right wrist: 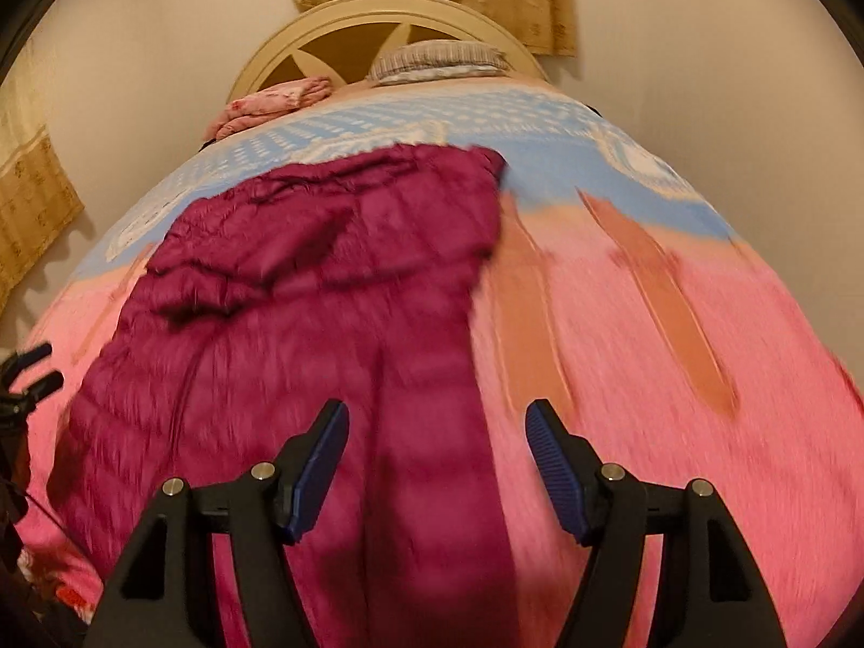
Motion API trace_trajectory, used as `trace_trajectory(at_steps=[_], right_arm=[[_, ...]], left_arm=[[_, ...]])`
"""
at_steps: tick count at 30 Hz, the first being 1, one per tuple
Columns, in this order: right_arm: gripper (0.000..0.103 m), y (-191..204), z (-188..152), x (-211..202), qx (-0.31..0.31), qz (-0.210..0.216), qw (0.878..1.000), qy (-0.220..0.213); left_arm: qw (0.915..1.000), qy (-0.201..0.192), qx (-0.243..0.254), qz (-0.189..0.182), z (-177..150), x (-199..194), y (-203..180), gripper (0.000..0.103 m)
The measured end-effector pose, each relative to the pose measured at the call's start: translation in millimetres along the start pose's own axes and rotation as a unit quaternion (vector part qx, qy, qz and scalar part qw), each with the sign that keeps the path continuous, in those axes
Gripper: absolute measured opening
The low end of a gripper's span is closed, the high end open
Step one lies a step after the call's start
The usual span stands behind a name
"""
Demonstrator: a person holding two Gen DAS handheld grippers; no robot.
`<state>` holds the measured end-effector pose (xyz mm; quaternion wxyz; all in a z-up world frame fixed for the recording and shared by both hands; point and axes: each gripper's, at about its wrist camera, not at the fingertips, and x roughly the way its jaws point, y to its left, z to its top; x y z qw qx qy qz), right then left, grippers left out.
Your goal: Fold large clothes
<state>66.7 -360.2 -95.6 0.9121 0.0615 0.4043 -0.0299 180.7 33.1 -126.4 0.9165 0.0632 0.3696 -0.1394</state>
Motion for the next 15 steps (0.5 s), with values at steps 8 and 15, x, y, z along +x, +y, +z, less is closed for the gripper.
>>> trace_trajectory(at_steps=[8, 15], right_arm=[[0.068, -14.7, -69.5, -27.5, 0.031, -0.021, 0.999, 0.029], [0.036, -2.5, -84.9, -20.9, 0.037, 0.013, 0.998, 0.048]], left_arm=[[0.9978, 0.041, -0.045, -0.028, -61.4, -7.6, 3.0, 0.103], [0.9959, 0.041, -0.045, -0.068, -72.6, -14.0, -6.0, 0.085]])
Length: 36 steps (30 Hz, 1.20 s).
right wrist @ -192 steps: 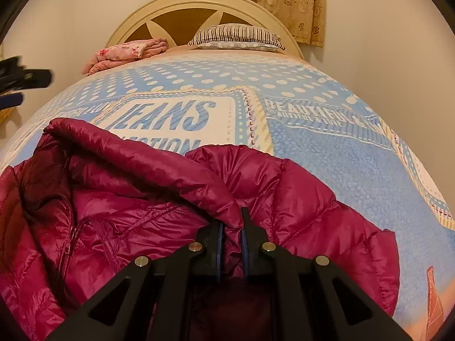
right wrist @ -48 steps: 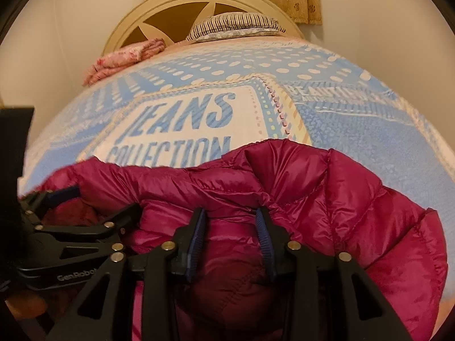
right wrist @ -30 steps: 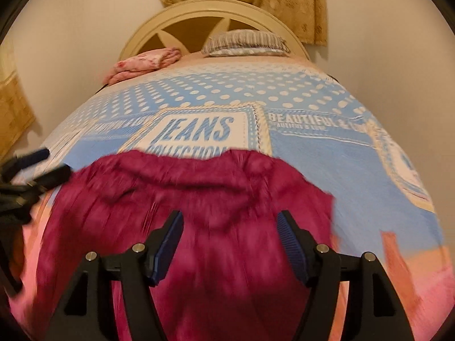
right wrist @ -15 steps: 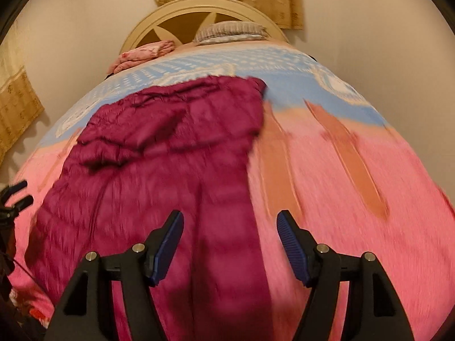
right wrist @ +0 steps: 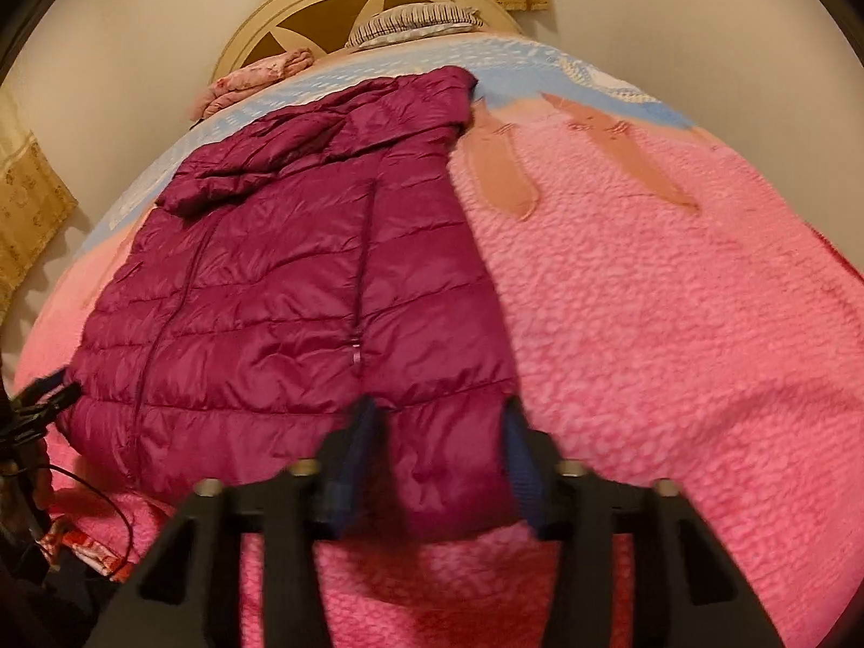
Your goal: Fold large clothes
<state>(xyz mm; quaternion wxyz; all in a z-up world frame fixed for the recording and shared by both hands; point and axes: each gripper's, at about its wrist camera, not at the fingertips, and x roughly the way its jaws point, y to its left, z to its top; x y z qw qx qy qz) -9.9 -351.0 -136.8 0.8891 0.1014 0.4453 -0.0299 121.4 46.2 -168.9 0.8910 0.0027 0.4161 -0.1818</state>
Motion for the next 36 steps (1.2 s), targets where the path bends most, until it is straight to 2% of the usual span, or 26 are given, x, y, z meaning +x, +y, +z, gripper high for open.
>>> trace_trajectory(at_steps=[2, 3, 4, 5, 6, 7, 8, 12, 22, 27, 30, 33, 36], right_arm=[[0.022, 3.4, -1.3, 1.8, 0.005, 0.012, 1.0, 0.002], [0.019, 5.1, -2.6, 1.9, 0.006, 0.016, 1.0, 0.002], [0.015, 6.9, -3.9, 1.7, 0.007, 0.022, 1.0, 0.002], [0.011, 9.0, -5.1, 0.6, 0.006, 0.025, 1.0, 0.001], [0.01, 10.6, -6.3, -1.0, 0.005, 0.03, 1.0, 0.0], [0.008, 11.4, -7.4, -3.4, 0.005, 0.034, 0.999, -0.003], [0.007, 12.7, -8.4, -6.3, 0.006, 0.041, 0.999, -0.006], [0.005, 16.9, -10.0, -24.2, 0.006, 0.063, 0.998, -0.025], [0.004, 16.0, -15.7, -90.7, 0.021, 0.124, 0.989, -0.078], [0.004, 16.9, -12.9, -139.9, 0.033, 0.164, 0.978, -0.125], [0.003, 16.3, -6.6, -177.8, 0.039, 0.189, 0.967, -0.169], [0.003, 15.3, 5.4, -197.6, 0.037, 0.201, 0.959, -0.198], [0.003, 13.6, 33.0, -193.4, 0.043, 0.201, 0.956, -0.212]], left_arm=[[1.0, -0.002, 0.003, -0.004, -0.3, -3.1, -0.3, 0.066], [1.0, -0.003, 0.001, -0.005, -1.7, -5.4, 1.2, 0.061], [1.0, -0.004, -0.002, -0.008, -4.7, -7.7, 3.3, 0.049], [0.9999, -0.006, -0.002, -0.009, -7.2, -9.3, 4.0, 0.031], [0.9998, -0.008, 0.003, -0.016, -8.6, -11.7, 4.1, 0.021], [0.9996, -0.007, 0.005, -0.026, -10.5, -13.4, 4.1, 0.013], [0.9996, -0.01, 0.006, -0.024, -11.8, -15.1, 3.8, 0.01], [0.9982, -0.045, 0.031, -0.026, -16.1, -37.6, -4.9, 0.006], [0.9866, -0.132, 0.041, -0.087, -17.0, -131.2, 2.8, 0.006], [0.9755, -0.172, 0.037, -0.132, -8.9, -183.7, 0.8, 0.006], [0.9683, -0.199, 0.043, -0.144, -2.1, -210.1, -1.3, 0.006], [0.9642, -0.212, 0.034, -0.156, 10.6, -216.4, 5.7, 0.006], [0.965, -0.206, 0.023, -0.161, 31.9, -200.4, 17.7, 0.006]])
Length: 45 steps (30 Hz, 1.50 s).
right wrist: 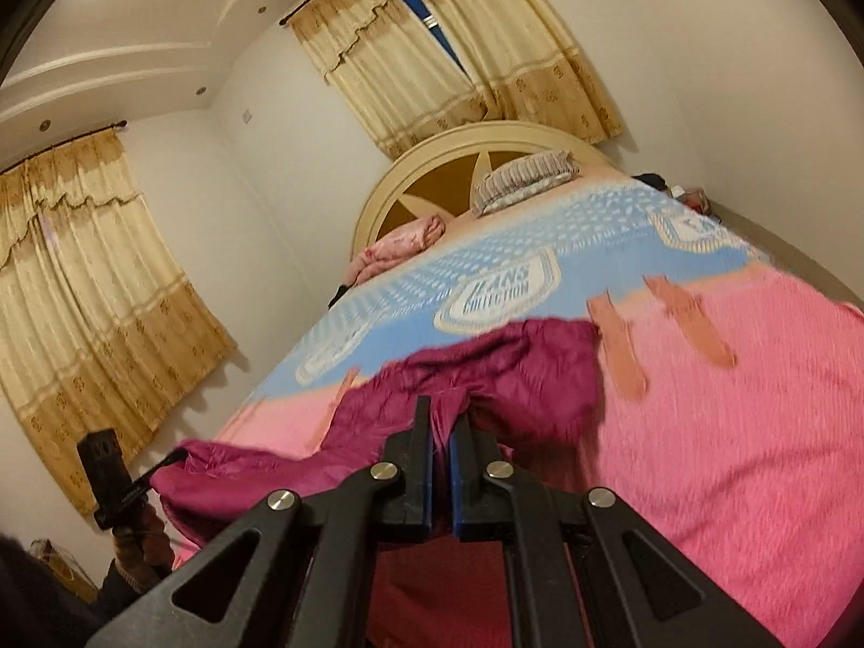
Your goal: Fold large clothes
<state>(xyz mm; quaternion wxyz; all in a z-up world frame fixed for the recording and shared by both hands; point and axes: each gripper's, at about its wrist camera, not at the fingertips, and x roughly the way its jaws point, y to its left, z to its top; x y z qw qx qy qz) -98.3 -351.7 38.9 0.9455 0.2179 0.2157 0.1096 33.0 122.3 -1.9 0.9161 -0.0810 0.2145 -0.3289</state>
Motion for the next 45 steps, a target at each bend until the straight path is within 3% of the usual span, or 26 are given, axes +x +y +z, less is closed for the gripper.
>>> trace_trajectory(at_steps=[8, 12, 16, 17, 19, 20, 24, 29, 32, 36, 40, 43, 45], right_arm=[[0.003, -6.8, 56.1, 88.5, 0.007, -0.034, 0.999, -0.003], [0.003, -17.9, 79.5, 128.9, 0.02, -0.054, 0.998, 0.001], [0.003, -29.7, 92.4, 161.5, 0.024, -0.076, 0.997, 0.012], [0.003, -34.5, 95.0, 169.9, 0.028, -0.081, 0.996, 0.016], [0.003, -43.6, 98.3, 184.2, 0.037, -0.087, 0.995, 0.022], [0.003, -49.0, 98.9, 191.9, 0.04, -0.089, 0.995, 0.026], [0.003, -62.6, 97.2, 220.0, 0.045, -0.099, 0.993, 0.041], [0.003, -76.9, 93.9, 259.7, 0.044, -0.123, 0.99, 0.055], [0.003, -84.1, 93.2, 281.8, 0.041, -0.135, 0.988, 0.063], [0.003, -91.2, 90.1, 313.5, 0.031, -0.153, 0.985, 0.079], [0.003, -105.3, 80.9, 335.6, 0.042, -0.162, 0.981, 0.093], [0.005, -115.6, 73.0, 340.1, 0.053, -0.181, 0.978, 0.086], [0.016, -116.1, 69.2, 340.1, 0.047, -0.202, 0.975, 0.083]], left_arm=[[0.9997, 0.02, -0.01, 0.006, 34.1, 75.9, 48.6, 0.009], [0.9986, 0.033, 0.004, 0.043, 51.7, 107.5, 64.2, 0.016], [0.9973, 0.034, 0.018, 0.062, 64.8, 119.1, 69.6, 0.045], [0.9971, 0.029, 0.021, 0.067, 66.4, 118.5, 70.8, 0.067], [0.9953, 0.002, 0.026, 0.093, 70.7, 113.5, 72.1, 0.099], [0.9948, -0.014, 0.029, 0.097, 72.6, 109.2, 73.1, 0.103], [0.9918, -0.02, 0.03, 0.123, 74.2, 109.9, 74.5, 0.103], [0.9759, -0.051, 0.08, 0.196, 73.0, 122.6, 50.4, 0.103], [0.9752, -0.053, 0.092, 0.194, 73.1, 139.2, 38.1, 0.103], [0.9779, -0.004, 0.122, 0.17, 55.4, 193.6, 22.5, 0.103], [0.9715, 0.055, 0.132, 0.189, 27.0, 253.0, 33.6, 0.103], [0.9661, 0.106, 0.101, 0.213, 6.7, 284.1, 59.2, 0.103], [0.9643, 0.134, 0.069, 0.217, -3.8, 292.2, 73.7, 0.103]])
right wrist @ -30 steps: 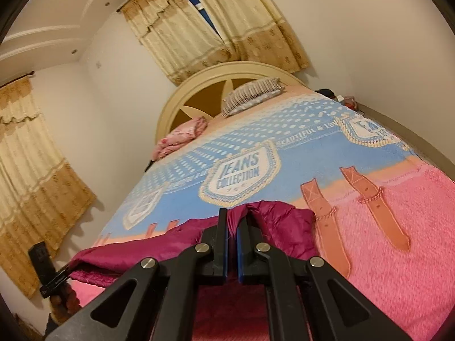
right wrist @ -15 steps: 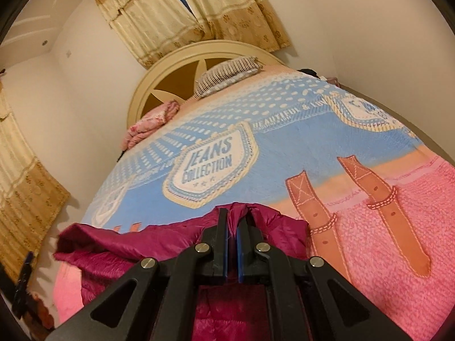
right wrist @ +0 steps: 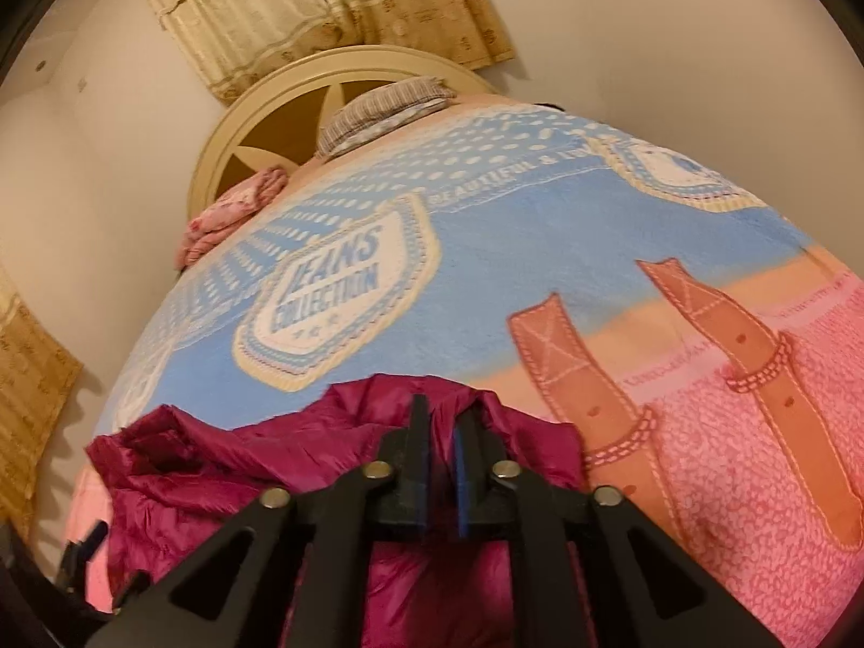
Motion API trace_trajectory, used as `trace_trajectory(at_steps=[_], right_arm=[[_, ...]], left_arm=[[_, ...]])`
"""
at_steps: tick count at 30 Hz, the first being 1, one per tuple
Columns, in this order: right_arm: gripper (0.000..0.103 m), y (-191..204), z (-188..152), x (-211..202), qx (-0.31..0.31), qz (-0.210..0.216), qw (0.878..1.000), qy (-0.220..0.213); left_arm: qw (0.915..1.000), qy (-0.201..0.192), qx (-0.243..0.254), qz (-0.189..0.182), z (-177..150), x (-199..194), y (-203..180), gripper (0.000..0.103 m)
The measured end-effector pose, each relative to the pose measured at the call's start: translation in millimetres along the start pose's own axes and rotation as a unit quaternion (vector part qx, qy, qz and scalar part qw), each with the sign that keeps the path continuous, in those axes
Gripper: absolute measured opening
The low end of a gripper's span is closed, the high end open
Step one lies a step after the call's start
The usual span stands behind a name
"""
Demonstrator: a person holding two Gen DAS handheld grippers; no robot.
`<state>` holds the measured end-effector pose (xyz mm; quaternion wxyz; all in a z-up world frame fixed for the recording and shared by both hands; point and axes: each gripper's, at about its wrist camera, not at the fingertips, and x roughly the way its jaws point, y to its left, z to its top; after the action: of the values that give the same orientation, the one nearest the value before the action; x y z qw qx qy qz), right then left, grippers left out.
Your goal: Fold large clothes
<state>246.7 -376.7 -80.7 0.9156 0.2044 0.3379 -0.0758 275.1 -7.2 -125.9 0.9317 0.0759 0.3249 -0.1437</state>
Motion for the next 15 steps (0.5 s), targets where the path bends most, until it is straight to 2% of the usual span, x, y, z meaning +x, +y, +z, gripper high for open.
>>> trace_trajectory(at_steps=[1, 2, 4, 6, 9, 10, 11, 12, 13, 15], right_arm=[[0.03, 2.0, -0.8, -2.0, -0.008, -0.015, 1.0, -0.007], [0.052, 6.1, -1.3, -5.9, -0.021, -0.033, 0.999, -0.018], [0.086, 15.0, -0.2, -17.3, -0.038, -0.052, 0.997, -0.045], [0.087, 24.8, 1.9, -33.0, -0.035, -0.022, 0.997, -0.068], [0.086, 49.8, 0.5, -44.0, -0.047, 0.022, 0.996, -0.067], [0.08, 64.2, -2.2, -41.6, -0.068, 0.017, 0.996, -0.055], [0.06, 77.4, -5.8, -36.8, -0.088, 0.015, 0.995, -0.043], [0.05, 87.9, -9.5, -28.9, -0.102, 0.018, 0.994, -0.03], [0.043, 94.4, -12.3, -21.9, -0.109, 0.022, 0.994, -0.02], [0.039, 106.6, -19.3, 0.2, -0.123, 0.015, 0.992, -0.005]], left_arm=[[1.0, 0.004, -0.008, -0.004, -3.3, 1.4, 2.8, 0.103], [0.9999, 0.003, -0.009, -0.005, -4.7, -0.1, 3.8, 0.103], [1.0, 0.002, -0.005, -0.001, -6.9, -3.4, 5.0, 0.103], [1.0, 0.004, -0.006, 0.0, -5.9, -6.2, 5.3, 0.103], [0.9998, 0.01, -0.014, 0.007, 0.6, -14.1, 5.8, 0.103], [0.9998, 0.004, -0.017, 0.01, 9.5, -17.4, 6.3, 0.103], [0.9998, -0.003, -0.019, 0.009, 18.4, -15.4, 6.9, 0.103], [0.9997, -0.015, -0.018, 0.01, 25.2, -21.1, 6.7, 0.103], [0.9992, -0.034, -0.013, 0.019, 35.3, -31.9, 6.5, 0.103], [0.998, -0.053, -0.004, 0.033, 47.5, -31.4, 3.9, 0.103]])
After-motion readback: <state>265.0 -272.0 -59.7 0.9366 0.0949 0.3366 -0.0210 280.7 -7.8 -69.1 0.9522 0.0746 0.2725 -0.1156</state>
